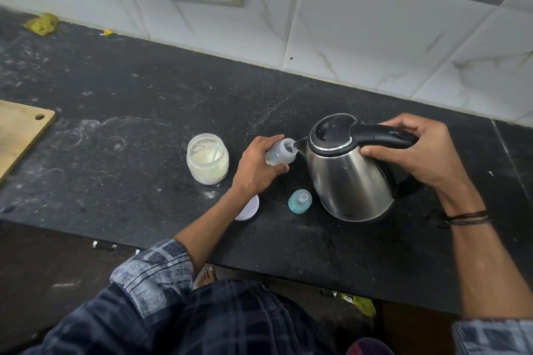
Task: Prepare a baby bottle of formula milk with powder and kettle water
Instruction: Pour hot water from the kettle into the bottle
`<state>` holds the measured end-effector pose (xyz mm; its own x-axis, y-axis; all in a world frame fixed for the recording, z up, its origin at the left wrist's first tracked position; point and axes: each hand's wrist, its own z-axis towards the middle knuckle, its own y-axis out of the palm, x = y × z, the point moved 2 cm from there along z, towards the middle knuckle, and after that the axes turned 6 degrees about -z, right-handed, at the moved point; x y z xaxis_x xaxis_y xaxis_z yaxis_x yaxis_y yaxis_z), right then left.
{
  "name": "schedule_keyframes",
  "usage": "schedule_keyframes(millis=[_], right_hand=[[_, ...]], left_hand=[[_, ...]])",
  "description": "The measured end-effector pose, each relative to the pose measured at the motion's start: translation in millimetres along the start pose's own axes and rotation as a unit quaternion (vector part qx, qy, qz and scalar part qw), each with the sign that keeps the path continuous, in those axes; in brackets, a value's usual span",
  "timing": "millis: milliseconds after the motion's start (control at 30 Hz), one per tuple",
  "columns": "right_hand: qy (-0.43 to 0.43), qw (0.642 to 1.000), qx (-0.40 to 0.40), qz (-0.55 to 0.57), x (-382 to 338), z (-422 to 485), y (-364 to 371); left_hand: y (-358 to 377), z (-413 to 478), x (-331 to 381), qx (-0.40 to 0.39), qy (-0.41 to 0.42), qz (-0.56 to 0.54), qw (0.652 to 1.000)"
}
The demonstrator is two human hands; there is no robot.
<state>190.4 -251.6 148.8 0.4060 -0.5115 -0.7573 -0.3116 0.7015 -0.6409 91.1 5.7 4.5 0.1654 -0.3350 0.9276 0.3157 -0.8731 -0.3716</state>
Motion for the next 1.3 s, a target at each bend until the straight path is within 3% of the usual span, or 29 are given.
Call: schedule_keyframes(millis=[1300], right_hand=[[0.0, 1.0, -0.015, -0.018, -2.3, 4.3, 1.3]], left_hand=[[0.2, -1.7, -9.2, 0.009, -0.021, -0.011, 1.0]])
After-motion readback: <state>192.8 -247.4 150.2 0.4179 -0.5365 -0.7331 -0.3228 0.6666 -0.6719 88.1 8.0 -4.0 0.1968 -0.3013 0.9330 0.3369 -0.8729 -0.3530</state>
